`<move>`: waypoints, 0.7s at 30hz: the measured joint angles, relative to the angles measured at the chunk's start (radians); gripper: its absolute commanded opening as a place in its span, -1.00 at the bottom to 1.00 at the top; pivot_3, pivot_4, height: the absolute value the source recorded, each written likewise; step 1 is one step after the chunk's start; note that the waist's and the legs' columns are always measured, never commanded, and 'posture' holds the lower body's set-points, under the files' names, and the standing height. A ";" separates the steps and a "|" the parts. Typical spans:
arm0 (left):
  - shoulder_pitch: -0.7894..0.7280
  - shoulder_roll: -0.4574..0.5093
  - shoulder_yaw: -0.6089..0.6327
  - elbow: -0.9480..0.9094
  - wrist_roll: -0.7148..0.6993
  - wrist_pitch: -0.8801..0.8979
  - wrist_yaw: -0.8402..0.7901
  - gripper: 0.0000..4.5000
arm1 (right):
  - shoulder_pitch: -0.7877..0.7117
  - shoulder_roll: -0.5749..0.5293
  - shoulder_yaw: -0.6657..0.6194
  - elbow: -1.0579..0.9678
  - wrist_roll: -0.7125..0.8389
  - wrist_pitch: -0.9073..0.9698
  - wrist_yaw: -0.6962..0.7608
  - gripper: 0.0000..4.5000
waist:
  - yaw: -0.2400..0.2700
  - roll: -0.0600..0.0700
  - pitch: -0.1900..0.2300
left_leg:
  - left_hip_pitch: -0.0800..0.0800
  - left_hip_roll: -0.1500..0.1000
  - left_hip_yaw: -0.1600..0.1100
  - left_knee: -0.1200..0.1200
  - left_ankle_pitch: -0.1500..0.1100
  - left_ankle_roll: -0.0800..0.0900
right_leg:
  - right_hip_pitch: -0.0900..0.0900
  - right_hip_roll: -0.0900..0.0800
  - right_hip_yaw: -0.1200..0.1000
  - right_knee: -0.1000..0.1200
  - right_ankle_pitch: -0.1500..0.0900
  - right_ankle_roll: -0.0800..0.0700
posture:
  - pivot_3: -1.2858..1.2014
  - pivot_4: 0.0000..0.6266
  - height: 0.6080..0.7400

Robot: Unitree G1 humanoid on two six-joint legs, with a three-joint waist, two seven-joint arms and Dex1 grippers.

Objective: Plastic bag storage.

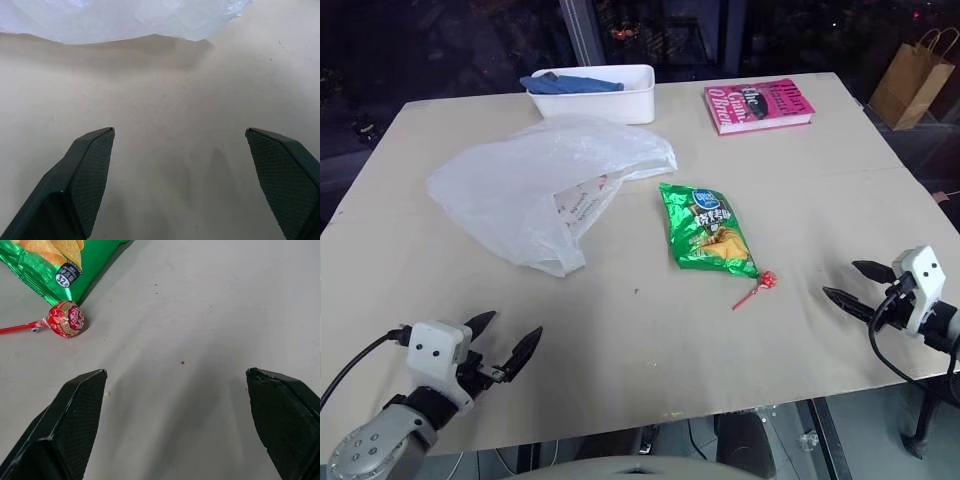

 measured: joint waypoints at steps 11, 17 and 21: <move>0.002 -0.009 0.001 0.000 -0.058 -0.009 -0.007 0.95 | -0.017 0.017 0.026 0.025 -0.017 -0.045 0.010 1.00 | 0.000 0.001 -0.001 | 0.000 0.000 0.001 0.001 0.000 0.000 | 0.000 0.000 0.001 0.001 0.000 0.000 | 0.03 -0.52 1.00; -0.010 -0.009 -0.003 -0.001 -0.058 -0.011 0.001 0.95 | -0.035 0.026 0.036 0.029 -0.032 -0.064 -0.003 1.00 | -0.001 0.001 -0.001 | 0.001 0.000 0.001 0.001 0.000 0.000 | 0.000 0.000 0.001 0.001 0.000 0.000 | 0.03 -0.52 1.00; -0.010 -0.009 -0.012 -0.009 -0.058 -0.019 -0.001 0.95 | -0.038 0.032 0.044 0.030 -0.033 -0.065 -0.009 1.00 | -0.001 0.001 -0.001 | 0.001 0.000 0.001 0.001 0.000 0.000 | 0.000 0.000 0.002 0.001 0.000 0.000 | 0.03 -0.52 1.00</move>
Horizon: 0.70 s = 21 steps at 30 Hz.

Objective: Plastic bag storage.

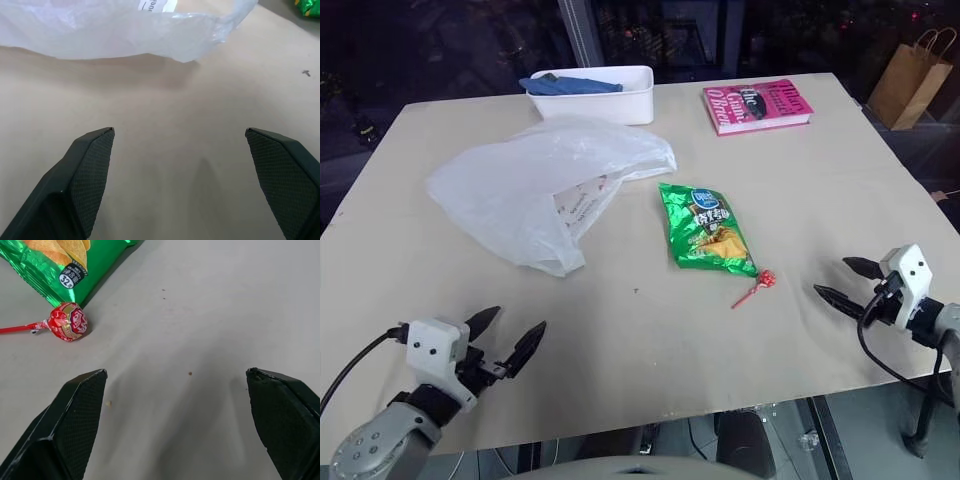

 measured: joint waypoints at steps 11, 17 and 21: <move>-0.051 0.007 -0.039 -0.020 0.023 -0.010 0.025 0.95 | 0.024 -0.009 0.008 -0.043 0.020 0.013 0.057 1.00 | 0.001 0.001 0.000 | 0.000 0.000 0.000 0.000 0.000 0.000 | 0.000 0.000 0.000 0.000 0.000 0.000 | 0.03 -0.52 1.00; -0.256 0.033 -0.095 -0.060 0.123 -0.009 0.119 0.95 | 0.158 -0.045 0.003 -0.361 0.222 0.152 0.192 1.00 | 0.019 0.004 -0.002 | 0.000 0.000 0.000 0.001 0.000 0.000 | 0.000 0.001 0.000 0.001 0.001 0.000 | 0.03 -0.52 1.00; -0.349 0.021 -0.141 -0.036 0.189 0.017 0.193 0.95 | 0.153 -0.029 -0.012 -0.472 0.318 0.207 0.164 1.00 | 0.021 0.002 -0.003 | 0.001 0.000 0.000 0.002 0.000 0.000 | 0.001 0.001 0.000 0.001 0.002 0.000 | 0.03 -0.52 1.00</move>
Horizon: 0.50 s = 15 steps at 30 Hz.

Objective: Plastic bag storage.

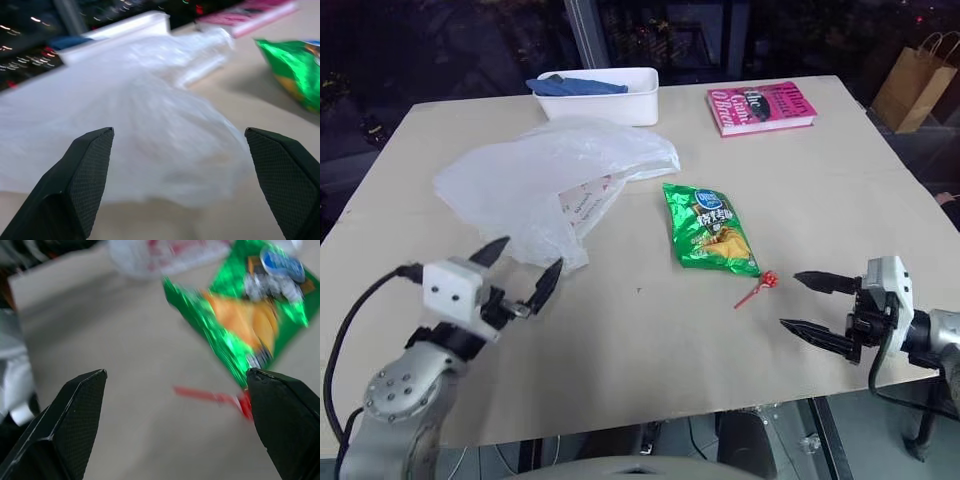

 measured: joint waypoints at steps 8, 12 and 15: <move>-0.141 -0.041 -0.110 0.155 0.108 0.019 0.084 0.70 | -0.021 0.017 -0.026 -0.033 0.038 0.019 -0.061 1.00 | 0.002 0.000 0.000 | -0.001 -0.001 -0.001 0.000 0.001 -0.002 | 0.000 0.000 0.000 0.000 0.000 0.000 | 0.03 -0.52 1.00; -0.171 -0.044 -0.121 0.197 0.119 0.015 0.090 -0.01 | -0.035 0.022 -0.026 -0.028 0.035 0.014 -0.076 1.00 | 0.001 0.000 0.000 | -0.001 -0.001 -0.001 0.000 0.002 -0.004 | -0.001 0.000 0.000 0.001 0.000 0.000 | 0.03 -0.52 1.00; -0.165 -0.040 -0.121 0.209 0.128 -0.002 0.087 -0.67 | -0.047 0.034 -0.026 -0.022 0.031 0.006 -0.092 1.00 | 0.002 0.000 0.000 | -0.001 -0.001 -0.001 0.000 0.002 -0.004 | -0.001 0.000 0.000 0.001 0.000 0.000 | 0.03 -0.52 1.00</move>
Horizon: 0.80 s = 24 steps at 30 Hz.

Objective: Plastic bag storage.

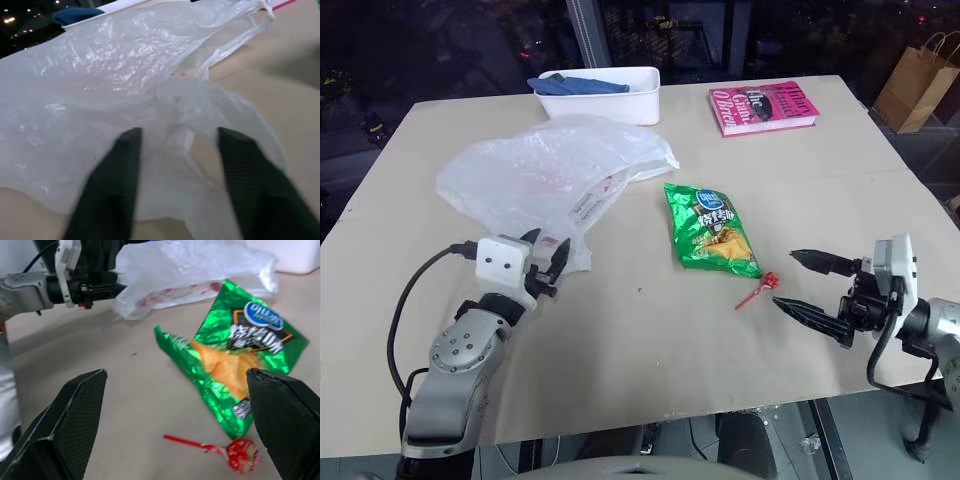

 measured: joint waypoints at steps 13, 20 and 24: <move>0.027 -0.024 0.045 0.019 -0.040 -0.059 -0.004 -0.98 | -0.026 0.035 0.002 0.015 -0.031 -0.016 -0.029 1.00 | 0.000 0.000 0.000 | 0.000 0.000 0.000 0.000 0.000 0.000 | 0.000 0.000 0.000 0.000 0.000 0.000 | 0.03 -0.52 1.00; 0.086 -0.019 0.084 -0.048 -0.071 -0.115 -0.028 -0.39 | -0.037 0.045 0.016 0.038 -0.042 -0.018 -0.029 1.00 | 0.000 0.000 0.000 | 0.000 0.000 0.000 0.000 0.000 0.000 | 0.000 0.000 0.000 0.000 0.000 0.000 | 0.03 -0.52 1.00; 0.133 -0.025 0.084 -0.074 -0.071 -0.142 -0.028 0.39 | -0.044 0.051 0.024 0.050 -0.055 -0.028 -0.029 1.00 | 0.000 0.000 0.000 | 0.000 0.000 0.000 0.000 0.000 0.000 | 0.000 -0.001 0.000 0.000 0.000 0.000 | 0.03 -0.52 1.00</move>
